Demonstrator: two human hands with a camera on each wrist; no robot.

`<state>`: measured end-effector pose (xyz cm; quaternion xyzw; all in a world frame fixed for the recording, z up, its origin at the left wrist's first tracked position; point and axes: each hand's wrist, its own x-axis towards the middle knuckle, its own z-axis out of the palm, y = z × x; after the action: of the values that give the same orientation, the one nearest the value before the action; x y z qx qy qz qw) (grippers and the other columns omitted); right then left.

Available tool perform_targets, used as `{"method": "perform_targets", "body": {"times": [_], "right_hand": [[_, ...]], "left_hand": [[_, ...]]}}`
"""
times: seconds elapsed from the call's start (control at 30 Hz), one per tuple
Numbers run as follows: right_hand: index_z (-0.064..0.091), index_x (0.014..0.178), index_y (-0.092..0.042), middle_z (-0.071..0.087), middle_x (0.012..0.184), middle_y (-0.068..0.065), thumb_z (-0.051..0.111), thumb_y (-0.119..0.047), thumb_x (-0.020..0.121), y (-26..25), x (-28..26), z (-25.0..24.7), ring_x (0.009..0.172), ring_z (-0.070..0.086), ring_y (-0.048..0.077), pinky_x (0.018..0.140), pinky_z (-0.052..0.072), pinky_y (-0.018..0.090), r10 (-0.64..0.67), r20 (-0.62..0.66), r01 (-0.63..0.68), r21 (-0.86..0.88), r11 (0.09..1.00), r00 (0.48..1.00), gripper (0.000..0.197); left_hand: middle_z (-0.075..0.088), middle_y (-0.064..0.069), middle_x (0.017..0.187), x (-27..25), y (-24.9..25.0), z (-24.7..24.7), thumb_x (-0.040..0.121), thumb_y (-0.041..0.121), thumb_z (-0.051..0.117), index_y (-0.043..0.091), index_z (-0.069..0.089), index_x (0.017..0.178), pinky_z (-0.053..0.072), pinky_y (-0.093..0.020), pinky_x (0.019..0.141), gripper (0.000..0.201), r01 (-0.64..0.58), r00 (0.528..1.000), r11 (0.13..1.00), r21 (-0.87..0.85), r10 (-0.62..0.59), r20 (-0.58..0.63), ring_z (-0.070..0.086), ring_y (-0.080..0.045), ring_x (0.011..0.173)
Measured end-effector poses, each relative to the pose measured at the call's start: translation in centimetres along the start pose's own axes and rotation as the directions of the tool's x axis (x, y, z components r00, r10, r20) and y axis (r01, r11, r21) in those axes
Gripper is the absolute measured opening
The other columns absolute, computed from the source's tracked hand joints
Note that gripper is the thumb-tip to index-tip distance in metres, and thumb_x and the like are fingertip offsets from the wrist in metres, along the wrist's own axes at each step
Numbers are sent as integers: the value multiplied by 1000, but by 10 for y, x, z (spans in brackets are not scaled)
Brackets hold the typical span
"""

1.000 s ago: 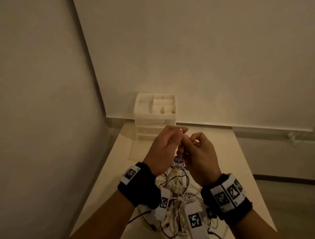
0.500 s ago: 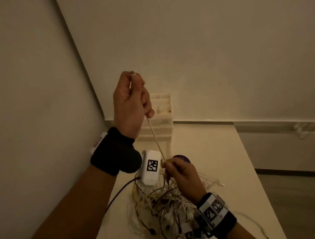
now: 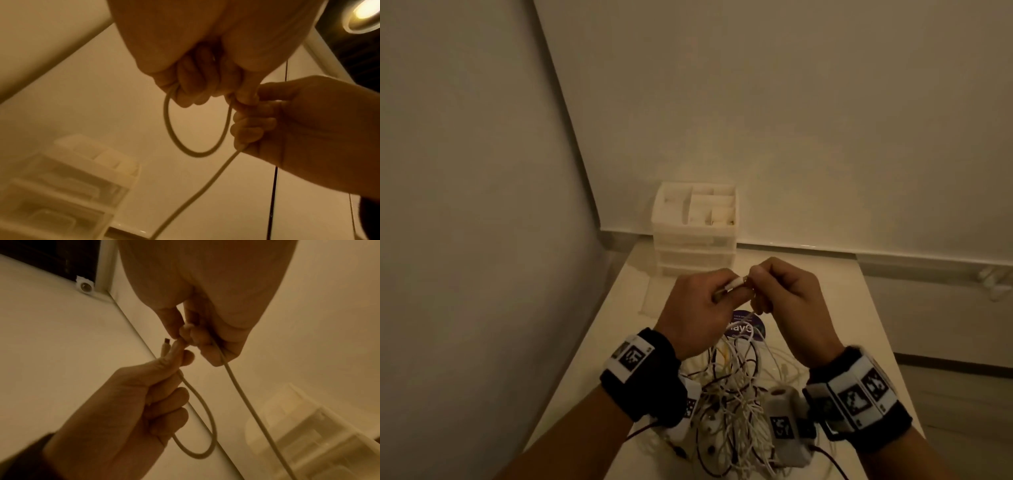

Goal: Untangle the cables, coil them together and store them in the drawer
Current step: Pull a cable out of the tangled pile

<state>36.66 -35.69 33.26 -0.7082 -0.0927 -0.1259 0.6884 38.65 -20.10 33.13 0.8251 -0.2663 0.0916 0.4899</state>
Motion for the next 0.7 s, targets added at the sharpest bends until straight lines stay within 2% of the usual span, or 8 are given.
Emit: {"method": "perform_targets", "body": {"times": [0.1,0.17,0.23,0.37,0.43,0.57,0.63,0.7], "right_hand": [[66,78,-6,52,61,11,53,-19,97,-7,-2,-4,58,49,25,58,43,37,-11,-3,12,67,998,1000,27],[68,84,-9,54,63,11,52,-24,94,-6,-4,-3,60,52,27,61,46,39,-1,-32,5,134,991,999,24],[66,88,-10,58,66,9,52,-24,95,-1,-8,1,62,55,28,65,47,42,1,-68,9,137,991,998,21],[60,91,-6,61,68,6,49,-18,99,21,-20,12,64,57,28,71,51,54,31,-44,-27,95,995,999,18],[63,87,-8,59,66,6,46,-22,99,38,-27,18,65,56,27,69,50,51,49,8,-49,68,996,999,25],[62,83,-9,55,66,6,44,-15,101,73,-40,30,64,51,20,67,45,34,99,43,-98,-24,995,994,27],[61,81,-6,53,66,5,44,-12,102,82,-42,32,62,49,20,65,44,35,159,-7,-159,-16,987,987,28],[60,80,-3,50,63,5,44,-12,102,83,-38,31,60,46,20,64,44,38,201,-55,-202,-7,979,978,28]], "left_hand": [[56,-1,59,9,7,-3,90,23,65,10,65,75,39,-26,53,20,-57,996,996,-68,52,-72,47,-13,54],[59,4,60,17,12,-8,91,24,63,12,64,75,43,-26,54,21,-110,990,994,-12,109,-86,52,-10,55],[60,3,61,23,16,-13,92,26,62,10,67,80,44,-31,54,20,-154,983,986,58,159,-90,53,-12,55],[60,8,64,37,27,-32,92,17,63,9,66,78,41,-22,54,17,-174,956,983,49,181,-230,52,-6,57],[58,6,64,48,35,-46,93,15,60,9,65,75,40,-20,57,19,-188,913,982,17,181,-365,49,-5,59],[51,12,61,64,41,-85,95,16,58,5,67,79,35,-15,57,21,-166,795,985,38,157,-586,44,2,56],[52,16,63,60,35,-94,94,18,60,10,70,91,36,-15,58,13,-112,801,990,87,142,-582,44,4,54],[47,17,57,46,29,-89,92,19,64,18,68,111,34,-11,52,20,-36,845,988,149,109,-523,40,2,46]]}}
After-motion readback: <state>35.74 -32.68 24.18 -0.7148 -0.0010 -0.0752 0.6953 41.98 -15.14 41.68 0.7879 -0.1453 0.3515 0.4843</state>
